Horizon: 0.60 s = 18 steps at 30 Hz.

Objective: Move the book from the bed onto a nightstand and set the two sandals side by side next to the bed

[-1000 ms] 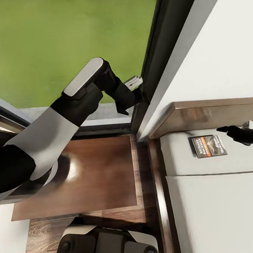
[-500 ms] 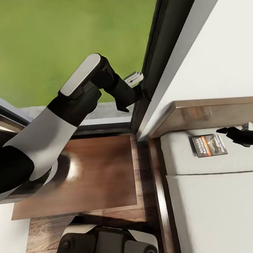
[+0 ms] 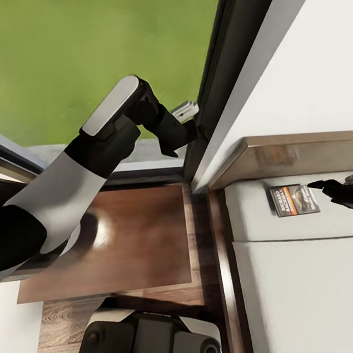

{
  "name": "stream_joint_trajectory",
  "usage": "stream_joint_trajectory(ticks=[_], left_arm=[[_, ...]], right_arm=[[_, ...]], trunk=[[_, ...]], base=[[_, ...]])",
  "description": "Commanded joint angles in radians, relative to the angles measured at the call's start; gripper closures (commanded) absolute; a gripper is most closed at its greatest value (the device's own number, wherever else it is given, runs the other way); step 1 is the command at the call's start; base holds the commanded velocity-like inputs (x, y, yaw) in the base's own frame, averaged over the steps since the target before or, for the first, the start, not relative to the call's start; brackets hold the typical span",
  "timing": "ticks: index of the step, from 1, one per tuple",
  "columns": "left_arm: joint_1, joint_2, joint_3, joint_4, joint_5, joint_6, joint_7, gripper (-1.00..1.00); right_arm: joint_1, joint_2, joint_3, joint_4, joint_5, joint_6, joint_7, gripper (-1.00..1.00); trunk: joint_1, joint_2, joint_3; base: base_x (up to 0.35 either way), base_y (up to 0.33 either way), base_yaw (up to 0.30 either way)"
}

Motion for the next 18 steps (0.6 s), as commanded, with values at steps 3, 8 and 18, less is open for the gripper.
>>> stream_joint_trajectory(ticks=[3, 8, 18], left_arm=[[0.001, 0.0, 0.0, 0.0, 0.004, 0.008, 0.007, -1.0], [0.004, 0.0, 0.002, -0.001, 0.005, 0.008, 0.008, -1.0], [0.004, -0.001, 0.003, -0.002, 0.007, 0.008, 0.011, -1.0]], right_arm=[[-0.002, -0.006, -0.004, 0.0, 0.005, 0.006, 0.006, -1.0], [-0.006, -0.022, -0.004, 0.002, 0.003, 0.012, 0.007, -1.0], [-0.011, -0.024, -0.003, 0.011, 0.003, 0.011, 0.002, -1.0]], trunk=[[0.0, -0.001, -0.005], [0.0, -0.001, -0.013], [0.0, -0.001, -0.03]], base=[[0.0, 0.0, 0.0], [0.0, 0.0, 0.0], [0.0, 0.0, 0.0]])
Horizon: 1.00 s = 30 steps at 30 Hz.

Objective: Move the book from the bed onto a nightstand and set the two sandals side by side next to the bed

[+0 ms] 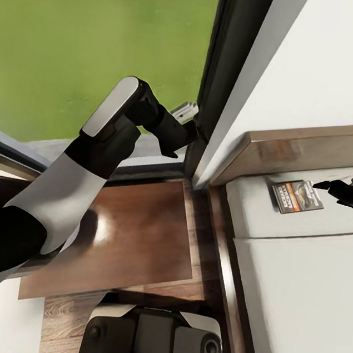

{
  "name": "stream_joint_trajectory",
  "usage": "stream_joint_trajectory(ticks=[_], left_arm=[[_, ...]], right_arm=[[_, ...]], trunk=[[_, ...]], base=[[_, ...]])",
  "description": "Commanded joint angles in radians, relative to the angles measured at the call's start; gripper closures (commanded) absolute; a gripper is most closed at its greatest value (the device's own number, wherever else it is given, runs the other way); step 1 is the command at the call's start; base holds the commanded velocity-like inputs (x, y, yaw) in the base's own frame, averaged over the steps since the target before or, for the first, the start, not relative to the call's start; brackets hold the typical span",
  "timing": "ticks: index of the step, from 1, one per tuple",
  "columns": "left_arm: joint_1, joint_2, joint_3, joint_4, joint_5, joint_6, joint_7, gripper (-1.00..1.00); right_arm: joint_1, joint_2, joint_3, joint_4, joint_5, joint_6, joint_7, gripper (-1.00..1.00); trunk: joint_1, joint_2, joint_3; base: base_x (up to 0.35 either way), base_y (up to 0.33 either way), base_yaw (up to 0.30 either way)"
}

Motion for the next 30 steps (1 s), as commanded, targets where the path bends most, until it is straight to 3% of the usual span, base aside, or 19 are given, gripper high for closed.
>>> stream_joint_trajectory(ticks=[1, 16, 30], left_arm=[[-0.002, 0.0, 0.001, 0.0, 0.005, 0.008, 0.007, -1.0], [0.004, 0.0, -0.002, 0.0, 0.004, 0.007, 0.007, -1.0], [0.009, -0.001, -0.002, 0.0, 0.004, 0.005, 0.008, -1.0]], right_arm=[[-0.003, 0.001, -0.005, 0.001, 0.006, 0.003, 0.002, -1.0], [-0.056, 0.001, -0.004, 0.013, 0.005, -0.008, -0.057, -1.0], [-0.066, -0.007, -0.004, 0.014, 0.004, -0.008, -0.061, -1.0]], trunk=[[0.0, -0.001, -0.002], [0.0, -0.001, -0.027], [0.0, -0.001, -0.049]], base=[[0.0, 0.0, 0.0], [0.0, 0.0, 0.0], [0.0, 0.0, 0.0]])
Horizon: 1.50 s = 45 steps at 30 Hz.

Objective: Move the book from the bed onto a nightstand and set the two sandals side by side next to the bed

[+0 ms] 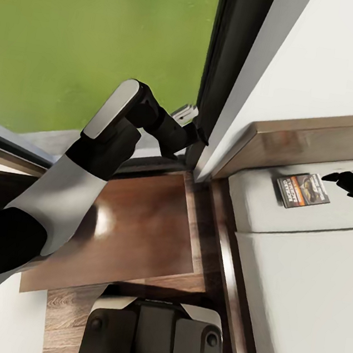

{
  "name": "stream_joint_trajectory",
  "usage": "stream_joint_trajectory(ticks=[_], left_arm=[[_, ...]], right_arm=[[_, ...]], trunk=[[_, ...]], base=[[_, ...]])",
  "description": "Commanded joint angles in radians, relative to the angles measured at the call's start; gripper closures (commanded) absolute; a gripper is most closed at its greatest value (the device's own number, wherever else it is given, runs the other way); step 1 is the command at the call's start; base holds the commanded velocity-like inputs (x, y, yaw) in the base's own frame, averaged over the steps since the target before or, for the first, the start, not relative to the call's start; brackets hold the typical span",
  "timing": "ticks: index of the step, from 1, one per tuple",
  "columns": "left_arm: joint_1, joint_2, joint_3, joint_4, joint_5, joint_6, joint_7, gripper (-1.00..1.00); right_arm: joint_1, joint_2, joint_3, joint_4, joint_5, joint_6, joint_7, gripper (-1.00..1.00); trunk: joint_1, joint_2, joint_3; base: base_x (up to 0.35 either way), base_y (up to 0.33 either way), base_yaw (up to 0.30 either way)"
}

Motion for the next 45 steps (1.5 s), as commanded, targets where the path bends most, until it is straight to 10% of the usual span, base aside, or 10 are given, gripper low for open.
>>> stream_joint_trajectory(ticks=[1, 45], left_arm=[[-0.001, 0.0, 0.0, 0.0, 0.004, 0.008, 0.007, -1.0], [-0.005, -0.003, 0.001, 0.0, 0.01, 0.006, 0.007, -1.0]], right_arm=[[-0.001, -0.001, -0.005, -0.002, 0.006, 0.004, 0.006, -1.0], [-0.003, 0.006, -0.005, -0.044, 0.005, 0.005, 0.017, -1.0]], trunk=[[0.0, -0.001, -0.002], [0.0, -0.001, -0.06]], base=[[0.0, 0.0, 0.0], [0.0, 0.0, -0.052]])
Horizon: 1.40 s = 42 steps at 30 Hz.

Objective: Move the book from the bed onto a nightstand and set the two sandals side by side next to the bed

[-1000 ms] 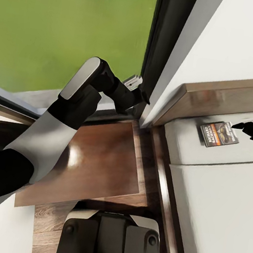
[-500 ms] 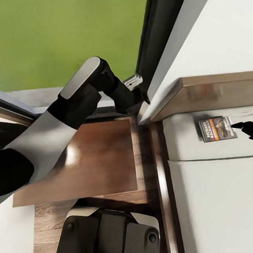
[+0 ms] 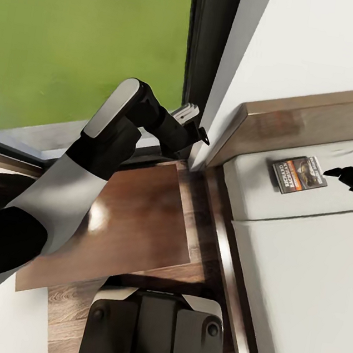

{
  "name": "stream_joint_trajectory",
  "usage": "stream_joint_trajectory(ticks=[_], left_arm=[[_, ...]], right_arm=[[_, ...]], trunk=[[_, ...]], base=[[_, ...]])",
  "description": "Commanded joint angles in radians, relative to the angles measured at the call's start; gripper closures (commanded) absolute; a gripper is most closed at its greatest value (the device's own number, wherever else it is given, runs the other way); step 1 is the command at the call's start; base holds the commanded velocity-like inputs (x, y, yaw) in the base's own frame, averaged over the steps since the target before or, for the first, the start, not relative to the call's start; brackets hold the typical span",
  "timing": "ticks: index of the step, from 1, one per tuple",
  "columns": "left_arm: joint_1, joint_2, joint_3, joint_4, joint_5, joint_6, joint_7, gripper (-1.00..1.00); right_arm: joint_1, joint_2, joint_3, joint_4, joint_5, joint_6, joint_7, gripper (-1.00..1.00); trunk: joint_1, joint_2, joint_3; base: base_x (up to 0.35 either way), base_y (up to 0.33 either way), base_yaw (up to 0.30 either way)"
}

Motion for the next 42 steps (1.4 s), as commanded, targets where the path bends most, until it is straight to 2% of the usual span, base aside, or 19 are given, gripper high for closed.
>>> stream_joint_trajectory(ticks=[1, 25, 28, 33, 36, 42], left_arm=[[-0.001, 0.0, 0.0, 0.0, 0.004, 0.008, 0.007, -1.0], [0.003, 0.005, 0.003, -0.022, 0.005, 0.008, 0.009, -1.0], [0.008, 0.014, 0.004, -0.043, 0.004, 0.008, 0.011, -1.0], [0.019, 0.053, 0.007, -0.115, 0.008, 0.006, 0.015, -1.0], [0.023, 0.068, 0.007, -0.148, 0.01, 0.005, 0.017, -1.0], [0.03, 0.081, 0.008, -0.177, 0.011, 0.003, 0.018, -1.0]], right_arm=[[-0.001, 0.0, -0.004, -0.001, 0.006, 0.004, 0.005, -1.0], [-0.008, 0.008, -0.001, -0.075, 0.004, 0.003, 0.03, -1.0], [-0.01, 0.008, 0.0, -0.079, 0.004, 0.002, 0.031, -1.0], [-0.018, 0.009, -0.001, -0.083, 0.002, 0.002, 0.033, -1.0], [-0.02, 0.009, -0.001, -0.084, -0.001, 0.0, 0.034, -1.0], [-0.023, 0.015, -0.001, -0.085, -0.005, -0.011, 0.034, -1.0]], trunk=[[0.0, -0.001, -0.001], [0.0, -0.001, -0.005], [0.0, -0.001, -0.008], [0.0, -0.001, -0.014], [0.0, -0.001, -0.018], [0.0, -0.001, -0.027]], base=[[0.0, 0.0, -0.016], [0.0, 0.0, -0.073], [0.0, 0.0, -0.008], [0.0, 0.0, -0.005], [0.0, 0.0, -0.003], [0.0, 0.0, -0.001]])
